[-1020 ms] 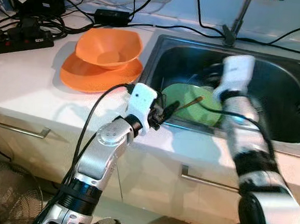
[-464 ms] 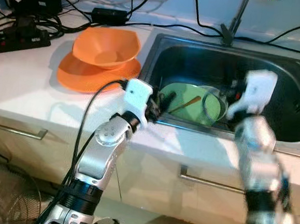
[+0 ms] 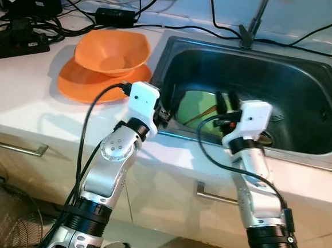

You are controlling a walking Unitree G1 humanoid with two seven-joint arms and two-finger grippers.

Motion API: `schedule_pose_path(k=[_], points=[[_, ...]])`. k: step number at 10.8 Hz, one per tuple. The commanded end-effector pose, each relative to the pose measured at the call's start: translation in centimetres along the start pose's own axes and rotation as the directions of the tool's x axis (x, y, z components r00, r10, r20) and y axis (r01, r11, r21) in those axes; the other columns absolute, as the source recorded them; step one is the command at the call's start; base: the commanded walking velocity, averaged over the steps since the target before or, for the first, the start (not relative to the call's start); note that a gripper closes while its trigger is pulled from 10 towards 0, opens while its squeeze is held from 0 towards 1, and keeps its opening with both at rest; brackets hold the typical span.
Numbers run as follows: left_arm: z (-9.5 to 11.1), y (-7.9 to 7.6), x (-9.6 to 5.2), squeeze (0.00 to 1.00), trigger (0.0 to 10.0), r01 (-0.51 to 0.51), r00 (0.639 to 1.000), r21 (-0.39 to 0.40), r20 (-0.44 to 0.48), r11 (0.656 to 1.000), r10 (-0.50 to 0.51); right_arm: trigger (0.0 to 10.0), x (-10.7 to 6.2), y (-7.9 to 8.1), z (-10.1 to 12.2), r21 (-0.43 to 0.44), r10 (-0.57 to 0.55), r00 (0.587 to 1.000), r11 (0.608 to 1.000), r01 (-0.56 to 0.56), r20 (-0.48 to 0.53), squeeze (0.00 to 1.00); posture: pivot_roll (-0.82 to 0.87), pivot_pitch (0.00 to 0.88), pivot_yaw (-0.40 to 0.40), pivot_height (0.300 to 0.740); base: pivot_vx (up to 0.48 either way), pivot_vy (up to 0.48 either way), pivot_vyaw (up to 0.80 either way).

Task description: Kitchen organization

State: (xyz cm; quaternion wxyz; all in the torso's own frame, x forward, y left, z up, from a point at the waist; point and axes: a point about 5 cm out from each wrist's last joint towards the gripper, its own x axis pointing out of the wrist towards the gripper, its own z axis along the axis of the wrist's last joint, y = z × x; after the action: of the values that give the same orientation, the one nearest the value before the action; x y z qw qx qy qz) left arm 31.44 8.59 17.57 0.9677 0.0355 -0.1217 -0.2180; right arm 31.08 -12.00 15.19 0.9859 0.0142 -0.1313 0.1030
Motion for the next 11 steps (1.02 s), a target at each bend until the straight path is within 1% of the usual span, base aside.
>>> schedule_pose_path(k=[1,2,3,4,5,6,7,8,9,10,11], points=[[0.9,0.5,0.3,0.0,10.0,-0.029,0.999,0.063,0.04,0.998,0.026,10.0,0.1,0.2,-0.3,0.001,0.004,1.0,1.0,-0.004,-0.021,0.0,0.03,0.095,-0.009,0.74,0.0,0.0,0.0],[2.1,1.5,0.8,0.0,10.0,-0.082,0.994,0.113,0.083,0.99,0.073,10.0,0.2,0.5,-0.4,0.009,0.008,1.0,1.0,-0.008,-0.022,0.0,0.04,0.092,-0.009,0.74,0.0,0.0,0.0],[2.7,2.0,0.9,0.0,10.0,-0.104,0.991,0.163,0.102,0.981,0.089,10.0,0.2,0.6,-0.4,0.01,0.01,1.0,1.0,-0.01,-0.027,0.0,0.04,0.089,-0.006,0.74,0.0,0.0,0.0],[3.9,3.3,1.3,0.0,10.0,-0.116,0.981,0.306,0.187,0.945,0.06,10.0,0.3,0.7,-0.6,0.009,0.009,0.999,1.0,-0.009,-0.036,0.0,0.04,0.083,0.0,0.74,0.0,0.0,0.0],[4.6,4.0,1.3,0.0,10.0,-0.119,0.978,0.374,0.202,0.92,0.044,10.0,0.3,0.8,-0.7,0.013,0.011,0.999,1.0,-0.01,-0.035,0.0,0.04,0.078,0.002,0.74,0.0,0.0,0.0],[4.6,5.5,1.8,0.0,10.0,-0.016,0.998,0.512,0.054,0.859,-0.013,10.0,0.4,0.9,-0.9,0.017,0.007,0.999,1.0,-0.007,-0.046,0.0,0.05,0.07,0.009,0.74,0.0,0.0,0.0],[4.7,6.4,2.4,0.0,10.0,0.025,1.0,0.543,-0.016,0.839,-0.019,10.0,0.5,0.9,-1.0,0.017,0.005,0.999,1.0,-0.004,-0.046,0.0,0.04,0.067,0.014,0.74,0.0,0.0,0.0],[4.5,7.1,2.7,1.0,10.0,0.052,0.998,0.553,-0.058,0.832,-0.024,10.0,0.5,0.9,-1.0,0.017,0.002,0.999,1.0,-0.001,-0.046,0.0,0.04,0.066,0.018,0.74,0.0,0.0,0.0],[4.0,8.0,2.8,1.0,10.0,0.084,0.994,0.579,-0.109,0.811,-0.025,10.0,0.5,0.9,-1.0,0.019,-0.006,0.999,1.0,0.006,-0.046,0.0,0.04,0.069,0.02,0.74,0.0,0.0,0.0],[3.6,9.0,2.6,1.0,10.0,0.119,0.986,0.592,-0.165,0.797,-0.025,10.0,0.6,0.9,-1.0,0.019,-0.01,0.999,1.0,0.011,-0.046,0.0,0.04,0.073,0.02,0.74,0.0,0.0,0.0],[3.5,10.2,2.1,0.0,10.0,0.168,0.973,0.625,-0.229,0.762,-0.027,10.0,0.6,1.0,-1.0,0.021,-0.01,0.999,1.0,0.011,-0.048,0.0,0.04,0.074,0.023,0.74,0.0,0.0,0.0]])
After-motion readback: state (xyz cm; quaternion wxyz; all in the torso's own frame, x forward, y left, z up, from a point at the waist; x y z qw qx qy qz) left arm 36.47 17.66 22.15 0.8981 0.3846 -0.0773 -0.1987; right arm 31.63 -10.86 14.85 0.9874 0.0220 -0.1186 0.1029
